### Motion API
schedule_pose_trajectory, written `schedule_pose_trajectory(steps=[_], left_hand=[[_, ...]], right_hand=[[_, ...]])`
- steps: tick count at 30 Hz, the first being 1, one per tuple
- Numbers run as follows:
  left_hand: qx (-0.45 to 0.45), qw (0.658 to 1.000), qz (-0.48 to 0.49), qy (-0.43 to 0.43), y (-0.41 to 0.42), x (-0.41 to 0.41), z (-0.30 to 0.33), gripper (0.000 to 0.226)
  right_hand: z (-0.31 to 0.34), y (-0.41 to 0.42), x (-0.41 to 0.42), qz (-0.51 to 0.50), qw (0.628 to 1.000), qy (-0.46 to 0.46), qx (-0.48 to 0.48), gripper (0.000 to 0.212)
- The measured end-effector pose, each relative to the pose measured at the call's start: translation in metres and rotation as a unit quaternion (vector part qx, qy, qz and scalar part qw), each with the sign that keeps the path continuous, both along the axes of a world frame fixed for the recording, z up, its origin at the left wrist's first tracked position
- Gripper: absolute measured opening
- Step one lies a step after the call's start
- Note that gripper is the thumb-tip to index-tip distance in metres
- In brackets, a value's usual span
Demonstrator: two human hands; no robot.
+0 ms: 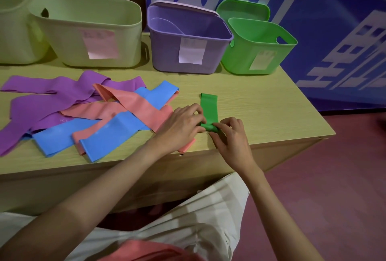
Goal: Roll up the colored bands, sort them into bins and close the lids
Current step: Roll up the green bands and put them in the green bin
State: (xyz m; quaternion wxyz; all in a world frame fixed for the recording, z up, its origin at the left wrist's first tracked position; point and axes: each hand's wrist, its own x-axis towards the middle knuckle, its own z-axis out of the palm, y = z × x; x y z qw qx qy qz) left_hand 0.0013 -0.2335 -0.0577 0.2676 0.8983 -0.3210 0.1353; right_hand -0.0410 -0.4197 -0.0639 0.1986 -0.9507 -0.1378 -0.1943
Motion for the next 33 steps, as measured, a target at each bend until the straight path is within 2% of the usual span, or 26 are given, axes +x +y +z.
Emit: schedule_pose_trajectory(steps=[4, 8, 13, 19, 24, 28, 33], left_hand=[[-0.004, 1.000, 0.004, 0.005, 0.000, 0.004, 0.000, 0.024], [-0.005, 1.000, 0.003, 0.006, 0.001, 0.004, -0.001, 0.025], [-0.024, 1.000, -0.002, 0.012, -0.001, 0.002, -0.002, 0.040], [-0.043, 0.999, 0.018, 0.020, -0.003, 0.006, -0.004, 0.017], [-0.015, 0.999, 0.037, -0.010, -0.004, 0.007, -0.004, 0.018], [0.002, 0.998, 0.057, -0.041, -0.005, 0.006, -0.003, 0.019], [0.009, 0.997, 0.065, -0.051, -0.007, 0.004, -0.002, 0.019]], right_hand=[[0.001, 0.001, 0.002, 0.009, 1.000, -0.004, 0.017, 0.033], [0.004, -0.001, 0.006, 0.025, 0.999, 0.002, 0.037, 0.017], [0.007, -0.005, 0.013, 0.028, 0.999, 0.011, 0.030, 0.013], [0.009, -0.006, 0.018, 0.025, 0.999, 0.015, 0.017, 0.018], [0.006, -0.010, 0.019, 0.030, 0.999, 0.015, -0.014, 0.030], [0.009, -0.009, 0.021, 0.040, 0.999, 0.020, 0.009, 0.035], [0.008, -0.010, 0.024, 0.049, 0.998, 0.018, 0.024, 0.017]])
